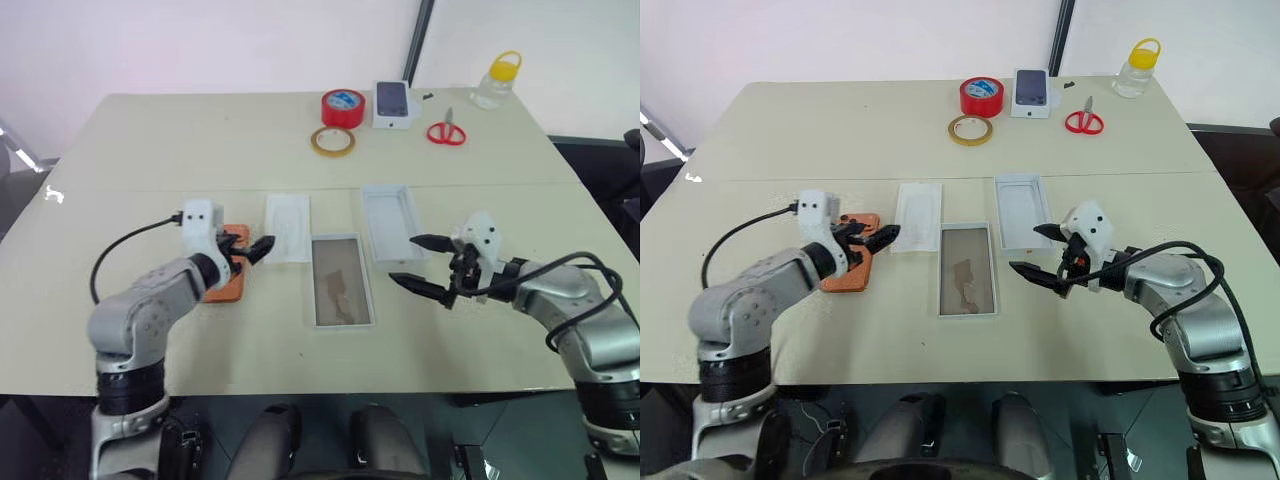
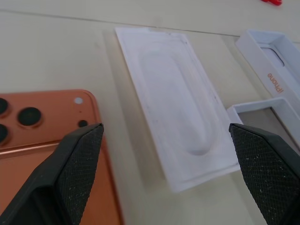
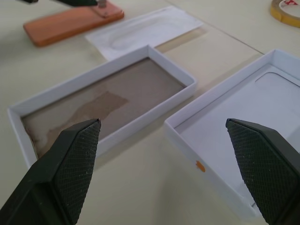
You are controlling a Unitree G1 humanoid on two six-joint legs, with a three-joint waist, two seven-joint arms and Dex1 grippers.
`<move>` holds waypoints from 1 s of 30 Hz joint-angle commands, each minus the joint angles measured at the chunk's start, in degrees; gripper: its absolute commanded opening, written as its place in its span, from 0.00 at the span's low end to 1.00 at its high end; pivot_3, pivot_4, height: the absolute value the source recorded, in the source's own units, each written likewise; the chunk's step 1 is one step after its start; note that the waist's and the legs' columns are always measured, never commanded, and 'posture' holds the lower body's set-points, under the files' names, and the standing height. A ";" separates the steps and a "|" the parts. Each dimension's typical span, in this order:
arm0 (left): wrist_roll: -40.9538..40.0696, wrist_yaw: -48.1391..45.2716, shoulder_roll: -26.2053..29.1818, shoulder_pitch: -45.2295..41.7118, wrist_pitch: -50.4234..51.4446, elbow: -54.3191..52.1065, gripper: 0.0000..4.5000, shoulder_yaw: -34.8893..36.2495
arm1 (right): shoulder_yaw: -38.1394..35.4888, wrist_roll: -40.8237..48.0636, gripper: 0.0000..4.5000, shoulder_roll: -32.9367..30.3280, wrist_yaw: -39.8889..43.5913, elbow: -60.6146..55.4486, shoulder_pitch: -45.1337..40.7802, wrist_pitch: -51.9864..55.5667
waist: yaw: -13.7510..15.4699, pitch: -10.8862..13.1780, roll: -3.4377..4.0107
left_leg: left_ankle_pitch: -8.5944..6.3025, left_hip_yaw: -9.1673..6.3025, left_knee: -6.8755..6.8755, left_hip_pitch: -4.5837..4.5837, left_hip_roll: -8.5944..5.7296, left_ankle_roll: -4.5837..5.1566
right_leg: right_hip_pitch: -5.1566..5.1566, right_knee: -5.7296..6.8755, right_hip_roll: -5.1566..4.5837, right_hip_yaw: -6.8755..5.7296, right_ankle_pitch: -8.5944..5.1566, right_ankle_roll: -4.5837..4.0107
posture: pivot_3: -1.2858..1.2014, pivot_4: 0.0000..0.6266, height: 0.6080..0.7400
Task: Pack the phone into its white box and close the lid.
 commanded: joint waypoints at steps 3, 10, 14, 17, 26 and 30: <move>-0.66 3.05 -1.85 -3.72 5.61 2.40 1.00 2.12 | 0.50 0.84 0.99 -3.41 3.12 -7.42 -0.50 -0.91 | -0.11 0.01 -0.01 | 0.00 0.00 0.00 0.00 0.00 0.00 | 0.00 0.02 0.01 0.00 0.00 0.00 | 0.52 0.24 1.00; -0.09 4.02 -3.54 -7.57 8.10 8.55 1.00 2.30 | 1.46 1.61 0.99 -3.50 3.56 -9.72 -2.19 -0.52 | 0.13 0.02 -0.05 | 0.00 0.00 0.03 0.00 -0.02 -0.01 | 0.02 0.01 0.00 0.00 -0.01 0.02 | 0.52 0.24 1.00; -0.97 4.44 -6.10 -9.88 9.53 12.01 1.00 4.46 | 2.19 1.55 0.99 -3.20 3.36 -10.09 -2.55 -0.62 | 0.11 0.02 -0.06 | 0.00 0.00 0.03 0.00 -0.02 -0.01 | 0.02 0.01 -0.01 -0.01 -0.01 0.02 | 0.52 0.24 1.00; -0.06 3.90 -6.11 -10.61 9.10 14.00 1.00 3.90 | 2.30 1.62 0.99 -3.10 3.10 -10.49 -2.62 -0.65 | 0.17 0.02 -0.06 | 0.01 0.00 0.03 0.00 -0.02 -0.01 | 0.02 0.01 -0.01 -0.01 -0.01 0.02 | 0.52 0.24 1.00; 0.23 3.98 -6.31 -10.89 9.25 16.46 0.49 5.33 | 2.40 1.92 1.00 -2.58 1.64 -12.70 -1.39 -0.01 | 0.23 0.01 -0.06 | 0.01 0.00 0.03 0.01 -0.02 -0.02 | 0.04 0.01 -0.01 -0.01 -0.01 0.03 | 0.52 0.24 1.00; -0.23 4.43 -6.56 -11.18 9.44 16.57 0.01 6.87 | 2.55 2.22 1.00 -2.36 1.10 -13.64 -0.87 0.39 | 0.19 0.02 -0.08 | 0.01 0.00 0.03 0.01 -0.03 -0.02 | 0.03 0.01 -0.02 -0.01 -0.01 0.03 | 0.52 0.24 1.00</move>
